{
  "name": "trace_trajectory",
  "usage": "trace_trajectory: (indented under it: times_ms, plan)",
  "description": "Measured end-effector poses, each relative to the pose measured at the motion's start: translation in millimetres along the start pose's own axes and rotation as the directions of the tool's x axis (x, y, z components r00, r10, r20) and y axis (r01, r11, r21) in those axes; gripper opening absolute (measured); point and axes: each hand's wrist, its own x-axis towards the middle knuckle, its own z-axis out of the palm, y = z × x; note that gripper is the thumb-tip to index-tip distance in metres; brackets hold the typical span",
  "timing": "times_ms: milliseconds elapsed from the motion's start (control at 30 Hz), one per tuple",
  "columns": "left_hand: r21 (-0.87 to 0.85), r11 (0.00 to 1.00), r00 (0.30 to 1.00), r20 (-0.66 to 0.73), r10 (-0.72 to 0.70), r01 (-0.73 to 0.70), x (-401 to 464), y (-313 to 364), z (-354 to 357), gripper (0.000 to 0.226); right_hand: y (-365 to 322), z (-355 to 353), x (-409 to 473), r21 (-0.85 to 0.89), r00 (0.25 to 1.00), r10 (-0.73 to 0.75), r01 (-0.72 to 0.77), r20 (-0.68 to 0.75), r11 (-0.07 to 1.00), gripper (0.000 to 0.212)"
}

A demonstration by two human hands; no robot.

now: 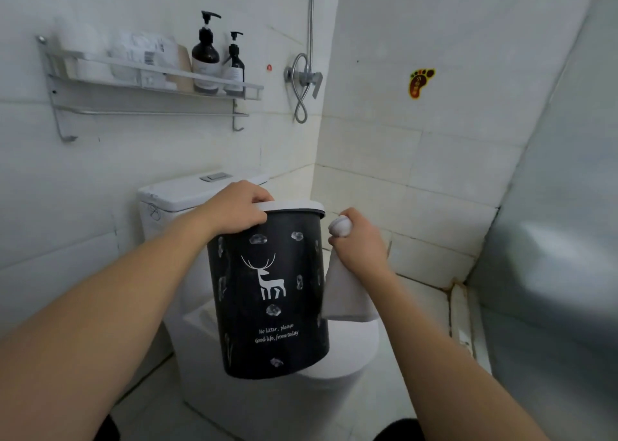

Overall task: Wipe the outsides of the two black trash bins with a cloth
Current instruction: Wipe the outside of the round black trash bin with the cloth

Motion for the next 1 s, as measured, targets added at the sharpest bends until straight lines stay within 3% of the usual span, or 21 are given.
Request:
trace_trajectory:
  times_ms: [133,267,400,667,833,1000]
  plan:
    - [-0.028,1.0,1.0,-0.002,0.005,-0.006,12,-9,5,0.034,-7,7,18,-0.065,0.999,0.01,-0.012,-0.032,0.998,0.025]
    - [-0.096,0.995,1.0,0.006,0.014,-0.013,30,-20,7,0.036,-24,21,45,-0.228,0.986,-0.118,0.089,-0.114,0.97,0.043]
    - [-0.165,0.986,1.0,0.017,0.013,-0.01,45,-33,8,0.038,-36,41,62,-0.299,0.981,-0.177,0.146,-0.079,0.943,0.048]
    - [-0.235,0.972,0.999,0.038,-0.023,0.031,54,-63,9,0.04,-23,60,65,0.005,0.962,-0.188,0.191,0.2,0.982,0.046]
    - [-0.27,0.962,0.998,0.06,-0.012,0.028,57,-69,9,0.039,-8,64,67,0.165,0.96,-0.255,0.235,0.115,0.958,0.062]
    - [-0.278,0.96,0.998,0.068,-0.008,0.027,54,-63,9,0.041,-7,84,61,0.23,0.981,-0.192,0.188,-0.001,0.955,0.057]
